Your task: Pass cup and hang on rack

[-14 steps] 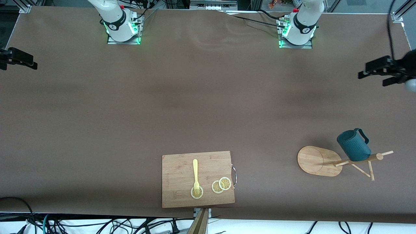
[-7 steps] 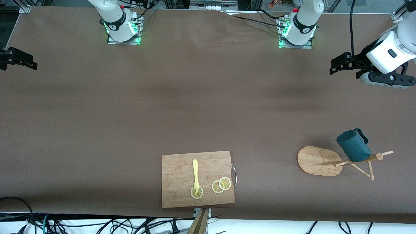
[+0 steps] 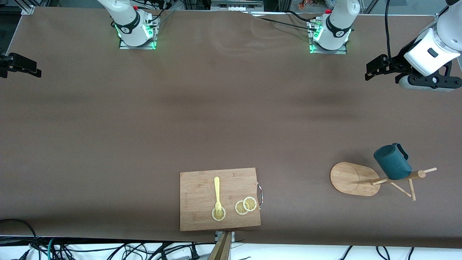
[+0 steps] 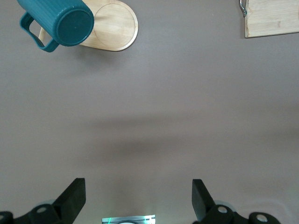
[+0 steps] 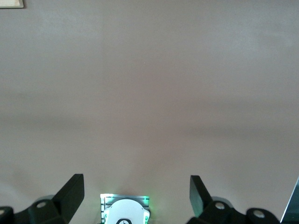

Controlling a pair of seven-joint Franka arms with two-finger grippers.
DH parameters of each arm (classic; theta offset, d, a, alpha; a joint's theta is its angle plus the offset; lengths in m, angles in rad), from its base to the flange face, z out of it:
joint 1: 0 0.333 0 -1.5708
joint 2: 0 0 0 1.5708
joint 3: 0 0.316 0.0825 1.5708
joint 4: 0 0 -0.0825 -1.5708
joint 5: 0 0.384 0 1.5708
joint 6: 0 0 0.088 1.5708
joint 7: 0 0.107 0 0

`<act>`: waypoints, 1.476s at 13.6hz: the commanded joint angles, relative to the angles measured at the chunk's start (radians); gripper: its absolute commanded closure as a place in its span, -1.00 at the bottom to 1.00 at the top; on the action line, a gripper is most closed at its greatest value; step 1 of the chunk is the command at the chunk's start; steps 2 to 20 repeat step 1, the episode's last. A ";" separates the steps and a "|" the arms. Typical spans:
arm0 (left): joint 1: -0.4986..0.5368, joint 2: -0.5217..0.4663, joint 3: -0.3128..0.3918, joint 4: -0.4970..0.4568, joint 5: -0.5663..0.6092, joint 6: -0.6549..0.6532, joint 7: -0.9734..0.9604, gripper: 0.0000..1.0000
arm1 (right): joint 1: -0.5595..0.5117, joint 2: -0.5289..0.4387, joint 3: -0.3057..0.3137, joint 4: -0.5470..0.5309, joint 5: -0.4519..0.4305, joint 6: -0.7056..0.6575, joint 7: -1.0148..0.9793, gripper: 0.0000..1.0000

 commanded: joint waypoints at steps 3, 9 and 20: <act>-0.007 -0.021 0.014 -0.011 0.031 0.017 -0.014 -1.00 | -0.002 -0.004 -0.003 -0.002 -0.003 0.005 -0.003 -1.00; -0.007 -0.021 0.014 -0.011 0.031 0.017 -0.014 -1.00 | -0.002 -0.004 -0.003 -0.002 -0.003 0.005 -0.003 -1.00; -0.007 -0.021 0.014 -0.011 0.031 0.017 -0.014 -1.00 | -0.002 -0.004 -0.003 -0.002 -0.003 0.005 -0.003 -1.00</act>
